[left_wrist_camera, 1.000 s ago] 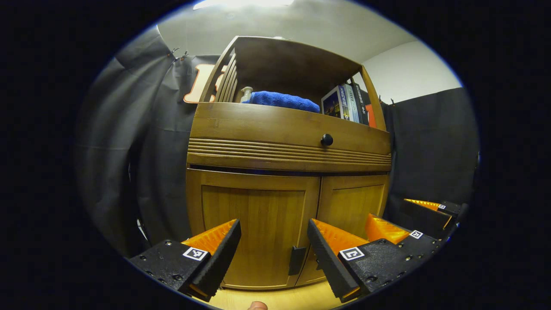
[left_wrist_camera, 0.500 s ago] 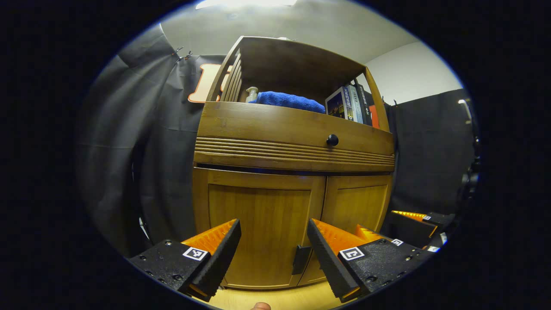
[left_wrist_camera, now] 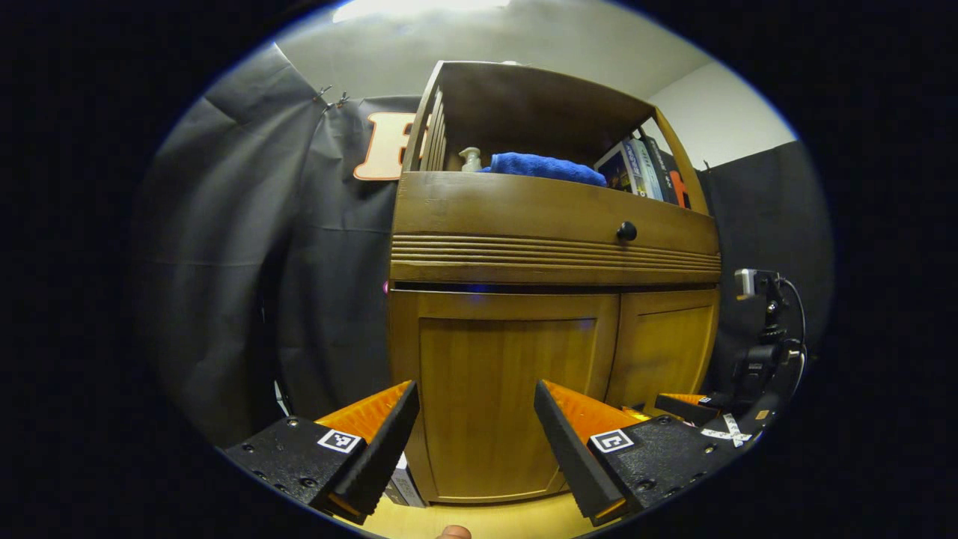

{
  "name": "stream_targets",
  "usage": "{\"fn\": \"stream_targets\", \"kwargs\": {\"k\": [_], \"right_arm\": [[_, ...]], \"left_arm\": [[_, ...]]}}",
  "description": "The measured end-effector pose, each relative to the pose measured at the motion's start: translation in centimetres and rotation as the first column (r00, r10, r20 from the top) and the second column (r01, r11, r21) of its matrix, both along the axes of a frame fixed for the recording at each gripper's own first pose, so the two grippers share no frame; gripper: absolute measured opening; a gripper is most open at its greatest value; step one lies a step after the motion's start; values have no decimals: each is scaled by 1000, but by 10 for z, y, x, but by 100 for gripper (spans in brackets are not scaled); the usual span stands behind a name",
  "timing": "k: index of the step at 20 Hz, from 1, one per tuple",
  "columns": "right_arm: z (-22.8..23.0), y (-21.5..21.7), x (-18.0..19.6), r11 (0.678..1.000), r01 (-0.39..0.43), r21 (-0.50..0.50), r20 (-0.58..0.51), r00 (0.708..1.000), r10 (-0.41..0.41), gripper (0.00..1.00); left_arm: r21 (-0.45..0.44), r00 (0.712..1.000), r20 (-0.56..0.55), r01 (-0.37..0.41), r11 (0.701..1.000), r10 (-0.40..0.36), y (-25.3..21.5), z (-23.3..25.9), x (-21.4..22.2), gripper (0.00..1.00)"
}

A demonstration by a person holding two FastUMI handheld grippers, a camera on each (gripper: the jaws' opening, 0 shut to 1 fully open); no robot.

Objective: Open the right door of the double-door shoe cabinet with the right hand, and open the left door with the left hand.

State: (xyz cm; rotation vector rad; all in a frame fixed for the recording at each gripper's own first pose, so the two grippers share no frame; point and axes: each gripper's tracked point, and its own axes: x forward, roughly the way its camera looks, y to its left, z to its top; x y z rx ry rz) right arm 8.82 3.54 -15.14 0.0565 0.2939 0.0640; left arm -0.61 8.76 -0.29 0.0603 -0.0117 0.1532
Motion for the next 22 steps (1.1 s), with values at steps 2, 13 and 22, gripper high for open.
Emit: {"fn": "stream_targets", "kwargs": {"k": [2,13,22], "right_arm": [[-3,-3,6,1000,13,-19,-3,1000,-13,72],[-19,-3,10,998,55,11,-71,996,-54,24],[-12,-20,-30,991,130,7,-66,989,-129,24]], "left_arm": [[0,1000,-10,-11,1000,11,6,-3,3,92],[-13,1000,-26,11,1000,-11,0,-9,14,95],[-13,994,-6,113,994,-113,-36,-7,9,95]]}}
